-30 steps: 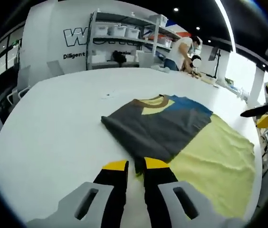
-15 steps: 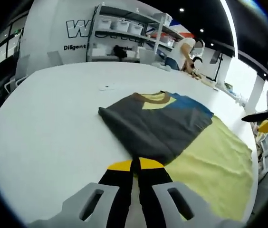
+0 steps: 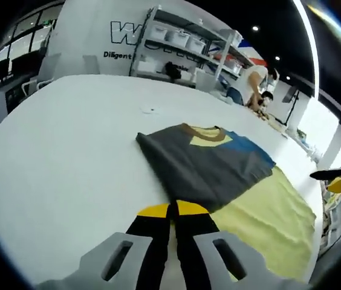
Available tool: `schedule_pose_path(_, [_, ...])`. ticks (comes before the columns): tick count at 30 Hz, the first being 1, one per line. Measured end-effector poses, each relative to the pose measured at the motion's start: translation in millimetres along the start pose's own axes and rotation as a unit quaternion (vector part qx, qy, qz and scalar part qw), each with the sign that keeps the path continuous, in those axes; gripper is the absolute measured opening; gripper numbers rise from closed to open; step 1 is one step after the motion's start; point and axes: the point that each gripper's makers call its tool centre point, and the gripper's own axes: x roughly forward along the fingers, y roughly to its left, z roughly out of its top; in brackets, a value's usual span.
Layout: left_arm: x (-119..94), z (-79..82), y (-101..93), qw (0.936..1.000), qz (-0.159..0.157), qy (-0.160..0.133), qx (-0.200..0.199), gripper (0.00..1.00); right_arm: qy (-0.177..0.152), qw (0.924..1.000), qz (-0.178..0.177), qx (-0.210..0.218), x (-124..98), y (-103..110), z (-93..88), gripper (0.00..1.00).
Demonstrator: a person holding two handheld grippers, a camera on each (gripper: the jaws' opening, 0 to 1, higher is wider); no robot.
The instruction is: Fold the garment on the visible template until the final outline fits inside the template.
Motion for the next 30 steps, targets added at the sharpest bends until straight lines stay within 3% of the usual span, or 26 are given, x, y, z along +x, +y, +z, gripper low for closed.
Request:
schedule_pose_path(3, [-1,-1.9,2.0,0.9987,0.001,-0.007,-0.05,0.0,-0.001,1.0,0.0,0.001,0,0,0.6,0.92])
schedule_pose_path(5, [0,-3.0,4.9,0.9988,0.002,-0.006,-0.049,0.0,-0.002,1.0,0.0,0.001,-1,-1,0.8,0.93])
schedule_pose_path(10, [-4,-7.7,17.4,0.9993,0.033,0.018,0.0,0.0,0.003,1.0,0.0,-0.002,-1,-1,-1.2,0.93])
schedule_pose_path(11, [-4,-0.5,24.7,0.9987,0.046,0.003,0.024,0.0,0.004,1.0,0.0,-0.001,-1,-1,-1.7,0.93])
schedule_pose_path(12, [-6,-1.0,27.5,0.9985,0.05,0.008,0.019,0.0,0.005,1.0,0.001,-0.002,-1,0,-2.8,0.93])
schedule_pose_path(15, [-10,2.0,28.7,0.9993,0.035,0.014,-0.002,0.0,0.009,0.9999,0.002,-0.004,-1,1,-4.9,0.93])
schedule_pose_path(23, [-10,9.3,9.9,0.9999,-0.001,0.001,0.017,0.01,0.006,1.0,0.003,-0.001,-1,1,-3.0,0.93])
schedule_pose_path(30, [-6,6.5,-4.3,0.9992,-0.036,0.005,0.014,0.21,0.007,1.0,0.003,-0.001,-2,1,-4.1,0.94])
